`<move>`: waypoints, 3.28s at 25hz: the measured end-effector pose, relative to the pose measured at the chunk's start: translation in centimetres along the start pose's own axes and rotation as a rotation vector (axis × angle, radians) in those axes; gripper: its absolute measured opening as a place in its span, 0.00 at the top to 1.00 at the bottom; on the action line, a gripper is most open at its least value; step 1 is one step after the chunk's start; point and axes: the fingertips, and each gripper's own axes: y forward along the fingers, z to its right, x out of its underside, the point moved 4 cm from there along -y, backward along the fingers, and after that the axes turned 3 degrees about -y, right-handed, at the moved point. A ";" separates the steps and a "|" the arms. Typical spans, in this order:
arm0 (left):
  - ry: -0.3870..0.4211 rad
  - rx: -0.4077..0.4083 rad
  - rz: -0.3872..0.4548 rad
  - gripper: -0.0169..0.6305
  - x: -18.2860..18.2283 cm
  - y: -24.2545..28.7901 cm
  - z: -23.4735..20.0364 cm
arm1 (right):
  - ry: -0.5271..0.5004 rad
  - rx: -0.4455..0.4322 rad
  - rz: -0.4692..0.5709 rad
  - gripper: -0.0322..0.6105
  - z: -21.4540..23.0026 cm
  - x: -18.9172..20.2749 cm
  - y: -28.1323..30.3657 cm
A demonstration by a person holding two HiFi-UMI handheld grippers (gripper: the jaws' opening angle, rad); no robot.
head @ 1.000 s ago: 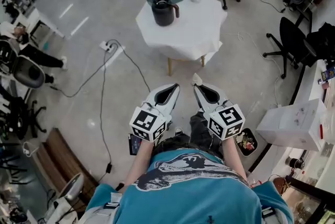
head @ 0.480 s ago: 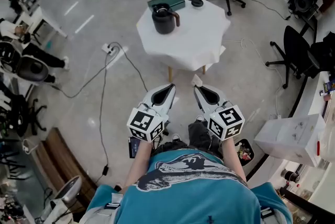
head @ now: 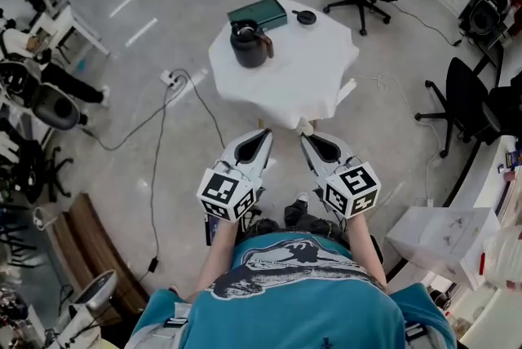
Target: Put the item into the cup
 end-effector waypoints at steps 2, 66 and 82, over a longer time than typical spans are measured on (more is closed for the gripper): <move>-0.002 -0.016 0.004 0.95 0.1 0.8 0.2 | -0.001 -0.014 -0.006 0.91 1.0 0.2 0.1; -0.048 -0.050 -0.056 0.95 -4.6 12.1 -27.3 | -0.011 -0.070 -0.152 0.91 10.0 -6.5 29.5; -0.061 -0.010 -0.050 0.95 -4.6 12.4 -30.2 | -0.086 -0.041 -0.219 0.90 11.4 -6.9 33.2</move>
